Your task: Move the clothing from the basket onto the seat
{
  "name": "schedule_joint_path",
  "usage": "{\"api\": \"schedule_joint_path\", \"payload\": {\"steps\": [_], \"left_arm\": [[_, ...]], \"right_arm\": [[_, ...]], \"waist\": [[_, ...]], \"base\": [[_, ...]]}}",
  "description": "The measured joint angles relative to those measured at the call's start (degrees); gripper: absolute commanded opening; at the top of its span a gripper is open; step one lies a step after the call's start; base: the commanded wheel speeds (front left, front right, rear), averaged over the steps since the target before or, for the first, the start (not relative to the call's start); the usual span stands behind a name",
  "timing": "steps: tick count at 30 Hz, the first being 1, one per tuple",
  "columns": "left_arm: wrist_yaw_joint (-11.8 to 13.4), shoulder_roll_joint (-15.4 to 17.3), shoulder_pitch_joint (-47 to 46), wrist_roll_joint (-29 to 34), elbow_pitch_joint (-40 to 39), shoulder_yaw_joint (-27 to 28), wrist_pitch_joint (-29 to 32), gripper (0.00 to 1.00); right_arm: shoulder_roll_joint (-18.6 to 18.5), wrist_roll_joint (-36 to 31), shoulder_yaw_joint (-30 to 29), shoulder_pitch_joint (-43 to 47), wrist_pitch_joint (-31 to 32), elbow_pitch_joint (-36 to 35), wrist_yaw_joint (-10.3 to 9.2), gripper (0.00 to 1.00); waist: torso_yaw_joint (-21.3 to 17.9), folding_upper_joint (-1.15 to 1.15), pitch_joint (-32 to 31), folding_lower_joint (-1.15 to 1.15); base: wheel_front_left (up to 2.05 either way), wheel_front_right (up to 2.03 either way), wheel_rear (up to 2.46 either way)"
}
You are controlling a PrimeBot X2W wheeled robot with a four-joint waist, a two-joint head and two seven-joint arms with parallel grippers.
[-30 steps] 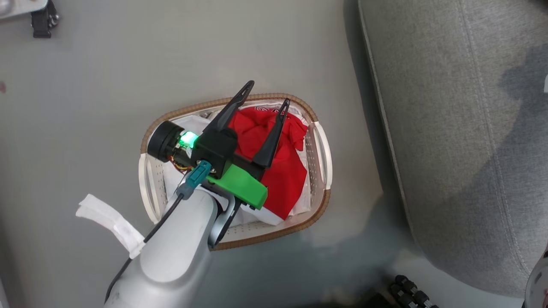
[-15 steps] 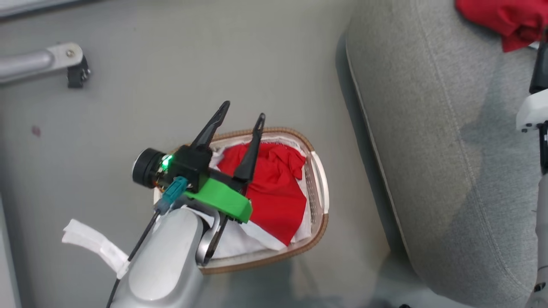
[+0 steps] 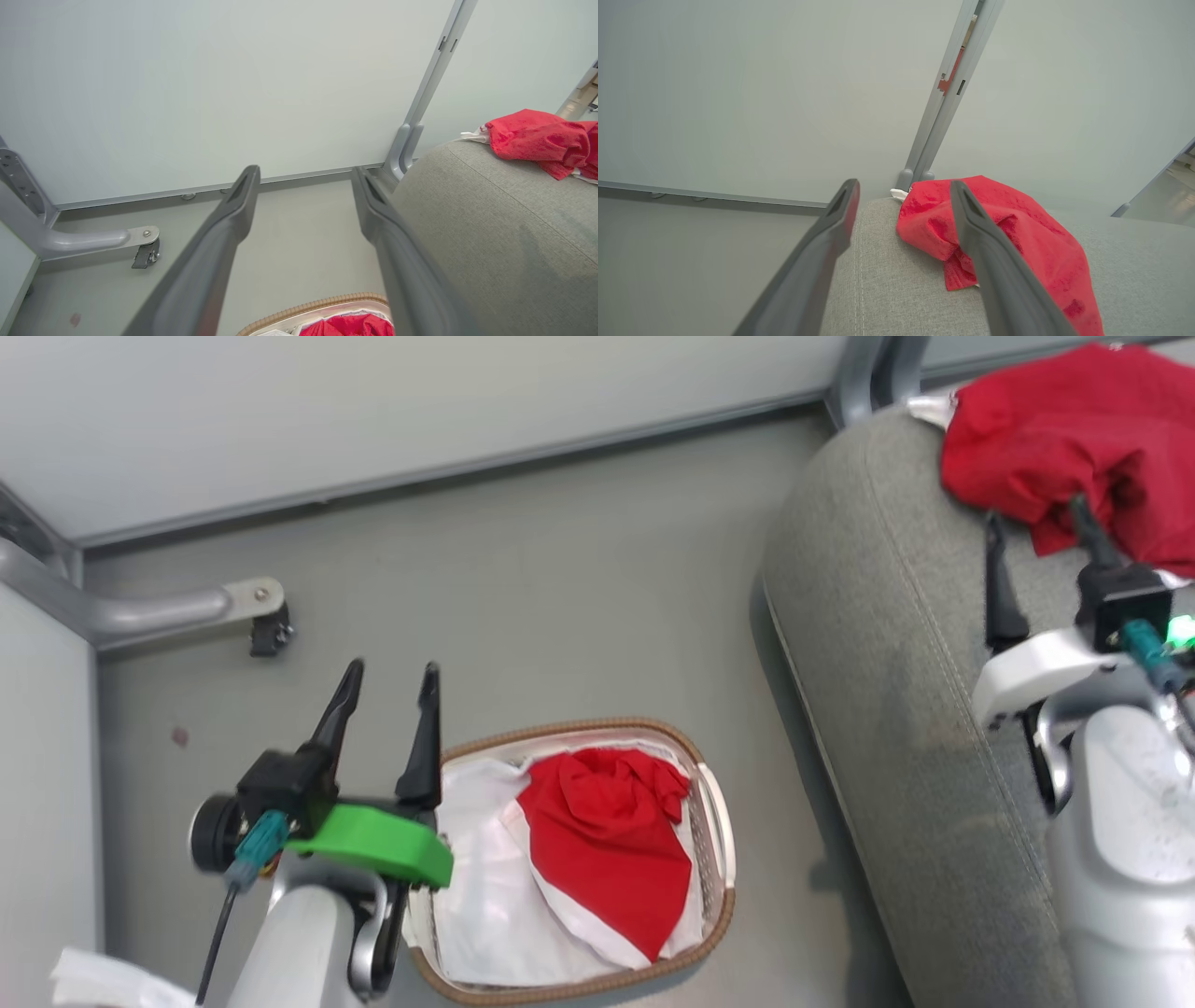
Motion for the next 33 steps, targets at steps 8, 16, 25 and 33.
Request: {"api": "schedule_joint_path", "payload": {"steps": [8, 16, 25, 33], "left_arm": [[0.4, -0.1, 7.8, -0.1, 0.3, 4.8, 0.0, 1.00], [1.4, -0.1, 13.7, -2.2, 0.2, 5.8, 0.0, 1.00], [1.9, -0.1, 15.2, -2.6, -0.8, 6.3, 0.0, 1.00], [1.9, -0.1, 15.3, -2.7, -0.8, 6.0, 0.0, 1.00]], "right_arm": [[2.3, 3.8, 2.3, 10.1, 0.0, -3.4, 0.00, 1.00], [2.5, 12.3, 6.5, 19.7, 0.0, -5.2, 0.00, 1.00], [2.5, 14.5, 6.8, 23.9, 0.0, -6.9, 0.00, 1.00], [2.5, 15.7, 7.9, 25.0, 0.0, -7.7, 0.00, 1.00]], "waist": [[2.2, 0.00, -6.6, 0.00], [5.0, 0.00, -11.3, 0.00], [6.8, 0.00, -13.4, 0.00], [6.7, 0.00, -13.7, 0.00]], "base": [[0.00, 0.00, 0.00], [0.00, 0.00, 0.00], [0.00, 0.00, 0.00], [0.00, 0.00, 0.00]]}}
